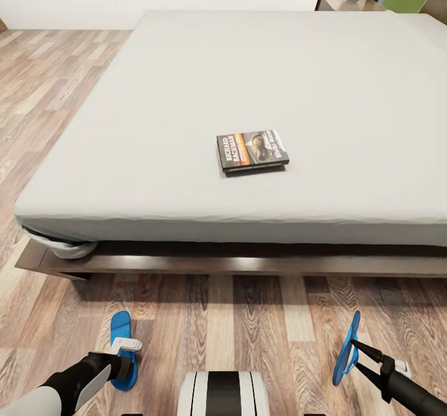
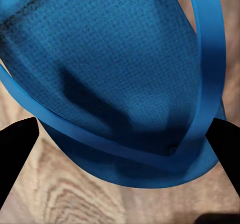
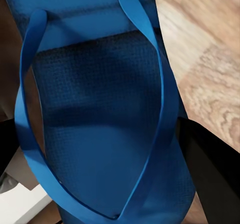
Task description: In the bedroom, move the book from the bed onto either nightstand, and place the two sandals side by side next to the bed.
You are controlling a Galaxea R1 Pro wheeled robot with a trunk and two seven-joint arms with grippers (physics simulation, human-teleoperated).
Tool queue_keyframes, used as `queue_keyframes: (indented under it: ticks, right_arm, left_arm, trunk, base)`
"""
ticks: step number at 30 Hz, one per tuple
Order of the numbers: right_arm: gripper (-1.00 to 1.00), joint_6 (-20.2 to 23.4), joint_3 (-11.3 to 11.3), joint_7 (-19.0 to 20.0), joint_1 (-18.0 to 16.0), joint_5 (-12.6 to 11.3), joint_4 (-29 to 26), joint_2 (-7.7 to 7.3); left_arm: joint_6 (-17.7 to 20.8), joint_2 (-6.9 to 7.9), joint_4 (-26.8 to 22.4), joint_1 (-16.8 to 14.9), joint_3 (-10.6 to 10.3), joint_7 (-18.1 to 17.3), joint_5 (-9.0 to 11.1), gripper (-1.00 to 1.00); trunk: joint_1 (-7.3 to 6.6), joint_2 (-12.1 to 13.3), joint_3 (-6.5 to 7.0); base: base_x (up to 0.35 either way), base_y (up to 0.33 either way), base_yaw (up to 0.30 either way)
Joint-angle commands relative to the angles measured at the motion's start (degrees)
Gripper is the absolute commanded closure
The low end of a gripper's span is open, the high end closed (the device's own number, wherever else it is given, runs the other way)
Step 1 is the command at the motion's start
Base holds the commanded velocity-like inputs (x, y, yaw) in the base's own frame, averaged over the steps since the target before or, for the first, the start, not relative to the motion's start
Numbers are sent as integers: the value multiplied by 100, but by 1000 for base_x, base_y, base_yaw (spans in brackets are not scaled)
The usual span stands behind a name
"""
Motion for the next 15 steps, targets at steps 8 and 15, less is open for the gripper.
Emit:
queue_keyframes:
  ticks: [8, 15]
  right_arm:
    - [100, 49, -33, 12, -2, 13, 0, 1]
    - [100, 49, -32, 12, -2, 13, 0, 0]
  left_arm:
    - [24, 7, -19, -2, -45, 48, 56, 100]
    - [24, 7, -19, -2, -51, 48, 56, 100]
  trunk:
    - [-1, -1, -3]
    - [-1, -1, -3]
  base:
    - [0, 6, 0]
    - [0, 245, 0]
